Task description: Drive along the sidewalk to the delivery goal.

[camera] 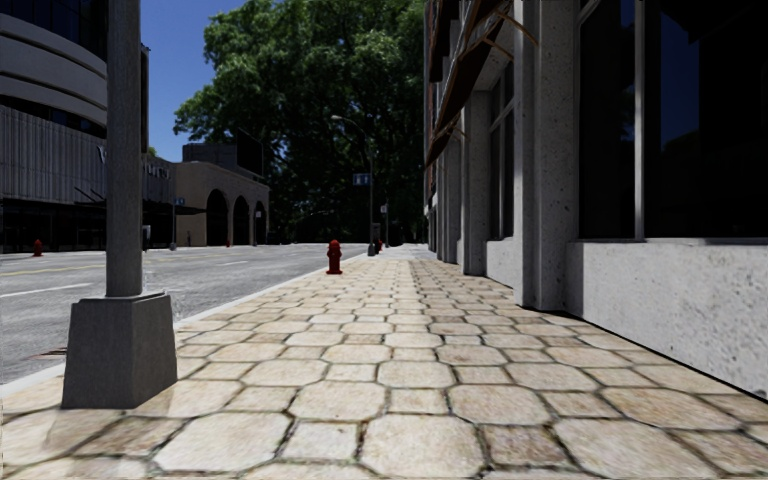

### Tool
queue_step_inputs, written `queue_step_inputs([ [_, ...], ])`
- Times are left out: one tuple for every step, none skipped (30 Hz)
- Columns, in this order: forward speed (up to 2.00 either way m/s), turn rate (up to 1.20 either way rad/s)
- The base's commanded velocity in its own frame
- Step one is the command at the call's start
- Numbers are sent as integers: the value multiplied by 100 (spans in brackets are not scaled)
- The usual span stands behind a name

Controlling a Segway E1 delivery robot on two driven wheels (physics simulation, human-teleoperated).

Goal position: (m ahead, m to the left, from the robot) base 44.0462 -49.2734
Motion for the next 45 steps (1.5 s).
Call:
queue_step_inputs([
  [200,-2],
  [200,0],
  [200,0],
  [200,0],
  [200,0],
  [200,0],
  [200,0],
  [200,0],
  [200,0],
  [200,0],
  [200,0],
  [200,0],
  [200,0],
  [200,0],
  [200,-11],
  [200,-11],
  [200,-16],
  [200,-17],
  [200,-18],
  [200,-18],
  [200,-18],
  [200,-18],
  [200,-18],
  [200,-18],
  [200,-18],
  [200,-18],
  [200,-5],
  [200,-5],
  [200,0],
  [200,0],
  [200,0],
  [200,0],
  [200,0],
  [200,0],
  [200,0],
  [200,0],
  [200,0],
  [200,-4],
  [200,-17],
  [200,-19],
  [200,-19],
  [200,-20],
  [200,-21],
  [200,-28],
  [200,-28],
])
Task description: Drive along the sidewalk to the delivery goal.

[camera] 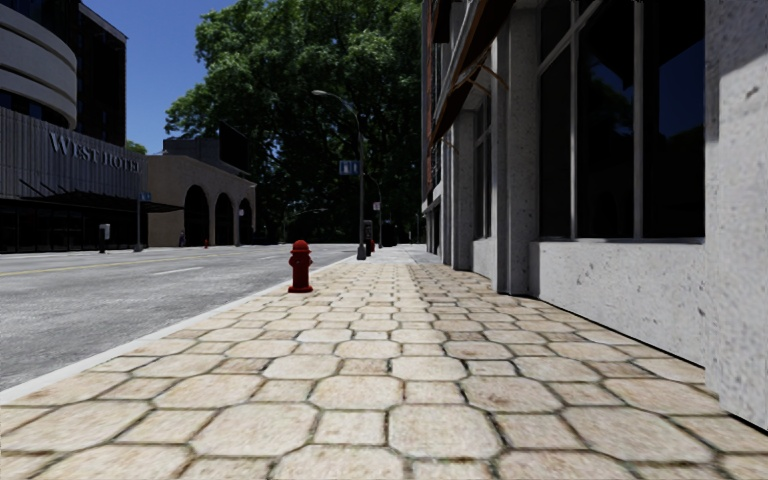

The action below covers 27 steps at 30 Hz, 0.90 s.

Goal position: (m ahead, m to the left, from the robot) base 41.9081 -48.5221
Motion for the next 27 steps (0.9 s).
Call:
queue_step_inputs([
  [200,-32],
  [200,-33],
  [200,-33],
  [200,-33],
  [200,-20],
  [200,-1],
  [200,0],
  [200,0],
  [200,0],
  [200,0],
  [200,0],
  [200,0],
  [200,0],
  [200,0],
  [200,0],
  [200,0],
  [200,0],
  [200,0],
  [200,0],
  [200,0],
  [200,0],
  [200,0],
  [200,0],
  [200,0],
  [200,0],
  [200,0],
  [200,0],
])
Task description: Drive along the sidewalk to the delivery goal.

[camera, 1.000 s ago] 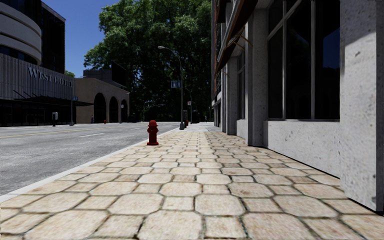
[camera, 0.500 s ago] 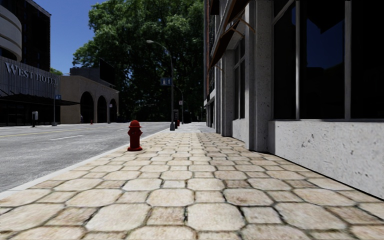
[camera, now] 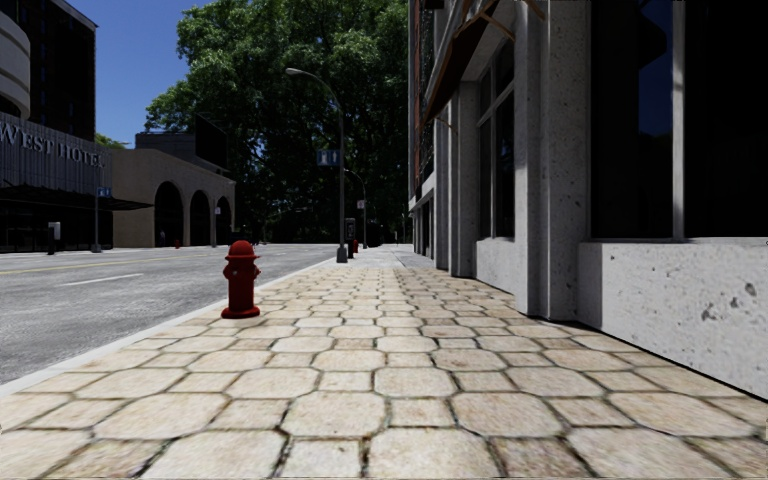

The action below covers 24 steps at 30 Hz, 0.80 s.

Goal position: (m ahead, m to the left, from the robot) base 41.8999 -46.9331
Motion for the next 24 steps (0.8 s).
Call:
queue_step_inputs([
  [200,0],
  [200,0],
  [200,0],
  [200,0],
  [200,0],
  [200,0],
  [200,0],
  [200,0],
  [200,0],
  [200,0],
  [200,0],
  [200,0],
  [200,0],
  [200,0],
  [200,0],
  [200,0],
  [200,0],
  [200,0],
  [200,0],
  [200,0],
  [200,0],
  [200,0],
  [200,0],
  [200,0],
])
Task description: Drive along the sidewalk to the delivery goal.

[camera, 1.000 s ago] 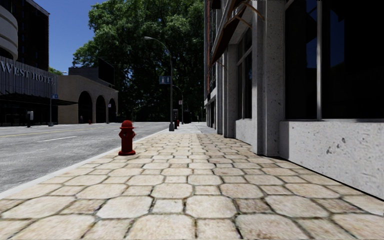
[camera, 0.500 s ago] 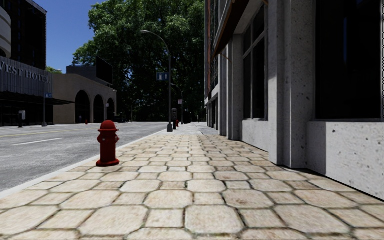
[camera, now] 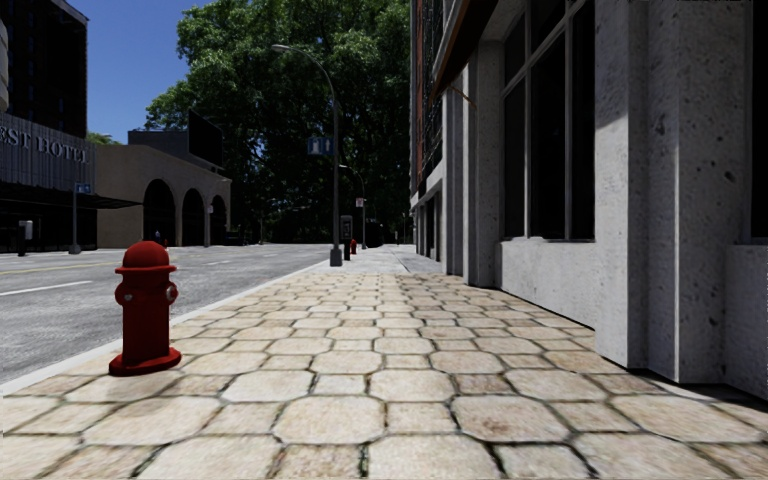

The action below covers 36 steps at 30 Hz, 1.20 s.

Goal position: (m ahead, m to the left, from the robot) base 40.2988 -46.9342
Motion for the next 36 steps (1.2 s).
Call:
queue_step_inputs([
  [200,0],
  [200,0],
  [200,0],
  [200,0],
  [200,0],
  [200,0],
  [200,0],
  [200,0],
  [200,0],
  [200,0],
  [200,0],
  [200,0],
  [200,0],
  [200,0],
  [200,0],
  [200,0],
  [200,0],
  [200,0],
  [200,0],
  [200,0],
  [200,0],
  [200,0],
  [200,0],
  [200,0],
  [200,0],
  [200,0],
  [200,0],
  [200,0],
  [200,0],
  [200,0],
  [200,0],
  [200,0],
  [200,0],
  [200,0],
  [200,0],
  [200,0],
])
